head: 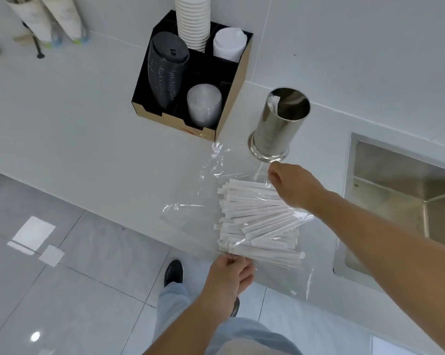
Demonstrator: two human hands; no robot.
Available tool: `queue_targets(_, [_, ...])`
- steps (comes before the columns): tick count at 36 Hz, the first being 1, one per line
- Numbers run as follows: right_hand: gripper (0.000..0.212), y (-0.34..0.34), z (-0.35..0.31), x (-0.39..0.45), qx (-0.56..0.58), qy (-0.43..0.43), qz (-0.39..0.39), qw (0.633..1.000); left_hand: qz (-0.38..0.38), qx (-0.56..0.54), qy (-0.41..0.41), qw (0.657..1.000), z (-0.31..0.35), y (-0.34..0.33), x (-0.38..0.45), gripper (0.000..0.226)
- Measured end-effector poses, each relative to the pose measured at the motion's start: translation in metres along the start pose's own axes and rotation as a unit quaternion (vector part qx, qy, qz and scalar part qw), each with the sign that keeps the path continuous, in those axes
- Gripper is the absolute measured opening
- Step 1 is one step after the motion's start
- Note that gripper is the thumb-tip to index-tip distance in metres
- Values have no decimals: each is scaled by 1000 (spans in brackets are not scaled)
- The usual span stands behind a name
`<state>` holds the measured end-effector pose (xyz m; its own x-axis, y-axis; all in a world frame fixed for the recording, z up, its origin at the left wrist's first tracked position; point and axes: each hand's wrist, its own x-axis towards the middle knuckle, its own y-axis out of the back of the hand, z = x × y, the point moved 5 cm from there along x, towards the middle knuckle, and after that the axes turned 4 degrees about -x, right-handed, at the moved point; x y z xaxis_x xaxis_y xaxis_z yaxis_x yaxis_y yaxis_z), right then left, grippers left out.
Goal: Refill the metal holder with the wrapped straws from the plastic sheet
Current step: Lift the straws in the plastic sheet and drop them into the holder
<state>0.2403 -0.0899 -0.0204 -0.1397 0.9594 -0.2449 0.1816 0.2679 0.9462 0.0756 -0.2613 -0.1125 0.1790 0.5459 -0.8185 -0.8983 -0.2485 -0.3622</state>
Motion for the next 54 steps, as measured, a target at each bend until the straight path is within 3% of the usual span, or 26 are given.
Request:
queue_targets(11, [19,47,-23,-28,-16,56,67,996,-40,41,-20,998,34,-6,8,12])
queue_targets(22, [22,113,-37,-42,-24,55,145,988,-66,68,-51,994,69,-14,20,9])
queue_targets(28, [13,162,-46,-52,10,58,190,980,-92,33,-62,993,88,-23,26,5])
queue_targets(40, [14,238,-72,-68,87,34,167,981,-204,-140,-61,967,128,-62,13,27])
queue_targets(45, [14,260,-75,-70,109,16,167,980,-212,-169,-64,960,140,-76,10,23])
queue_targets(50, [14,279,-78,-70,98,13,196,976,-256,-235,-59,936,149,-96,5,53])
queue_targets(54, [17,290,-78,-70,85,15,208,974,-362,-224,-77,902,160,-119,-9,74])
